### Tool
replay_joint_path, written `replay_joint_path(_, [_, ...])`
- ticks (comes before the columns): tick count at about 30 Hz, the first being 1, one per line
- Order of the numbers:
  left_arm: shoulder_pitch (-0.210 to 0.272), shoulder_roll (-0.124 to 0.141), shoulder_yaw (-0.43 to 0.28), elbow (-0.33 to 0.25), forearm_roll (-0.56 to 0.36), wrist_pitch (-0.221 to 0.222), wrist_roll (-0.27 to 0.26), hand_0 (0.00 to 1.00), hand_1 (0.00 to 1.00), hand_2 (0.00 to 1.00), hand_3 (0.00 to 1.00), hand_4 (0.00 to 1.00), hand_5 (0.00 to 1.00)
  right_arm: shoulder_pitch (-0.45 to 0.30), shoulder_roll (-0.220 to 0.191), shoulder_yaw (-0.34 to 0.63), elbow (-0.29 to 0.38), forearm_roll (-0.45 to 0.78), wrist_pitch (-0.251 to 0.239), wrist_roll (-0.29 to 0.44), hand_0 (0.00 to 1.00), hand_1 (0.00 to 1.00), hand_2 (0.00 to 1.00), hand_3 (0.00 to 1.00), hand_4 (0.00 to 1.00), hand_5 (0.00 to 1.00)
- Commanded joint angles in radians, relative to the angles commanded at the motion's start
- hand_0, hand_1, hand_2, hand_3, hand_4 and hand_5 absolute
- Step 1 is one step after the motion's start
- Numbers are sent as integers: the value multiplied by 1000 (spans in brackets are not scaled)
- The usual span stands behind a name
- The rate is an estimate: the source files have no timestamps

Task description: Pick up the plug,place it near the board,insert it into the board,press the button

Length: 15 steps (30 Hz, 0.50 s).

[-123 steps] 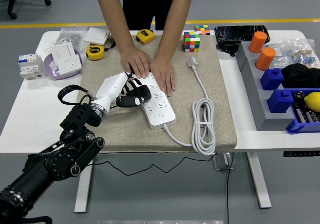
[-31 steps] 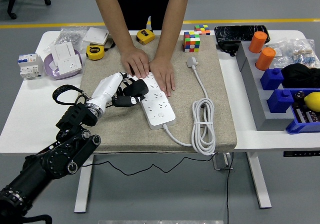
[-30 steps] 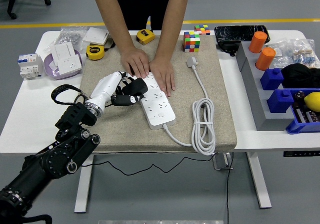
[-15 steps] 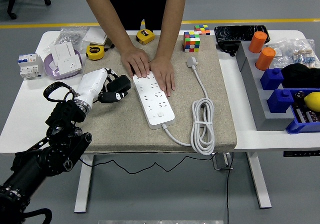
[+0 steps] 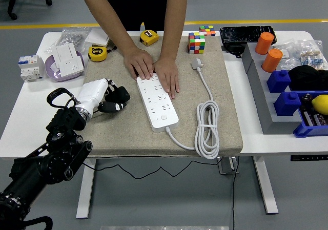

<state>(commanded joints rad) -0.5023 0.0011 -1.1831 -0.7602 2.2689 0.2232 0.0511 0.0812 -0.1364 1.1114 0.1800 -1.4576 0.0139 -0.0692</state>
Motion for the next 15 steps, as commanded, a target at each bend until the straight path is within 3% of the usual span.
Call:
replay_joint_path(1, [0,1,0,-1,0,-6,4,837,818,708,612,834,261,0,0,1,0,-1,0,0,809,717,693,605,883,570])
replay_joint_path(6, [5,10,-4,-14,0,-60,29,837,818,708,612,834,261,-1,-1,6,0,-6,1,0,809,717,693,605,883,570])
replay_joint_path(7, [7,12,-5,-20,0,-74,37,998,998,860,789,998,372,-1,-1,7,0,-7,1,0,809,718,694,605,884,569])
replay_joint_path(12, [17,21,-20,-63,0,-89,75,998,998,860,789,998,372,1,-1,12,0,-11,2,0,809,718,694,605,884,569])
replay_joint_path(13, [19,23,-25,-72,0,-91,80,998,998,998,976,998,713,1,-1,13,0,-12,2,0,809,718,694,604,883,572])
replay_joint_path(15, [21,26,-40,-98,0,-100,86,998,998,998,976,998,713,2,-1,15,0,-13,2,0,809,718,694,604,883,572])
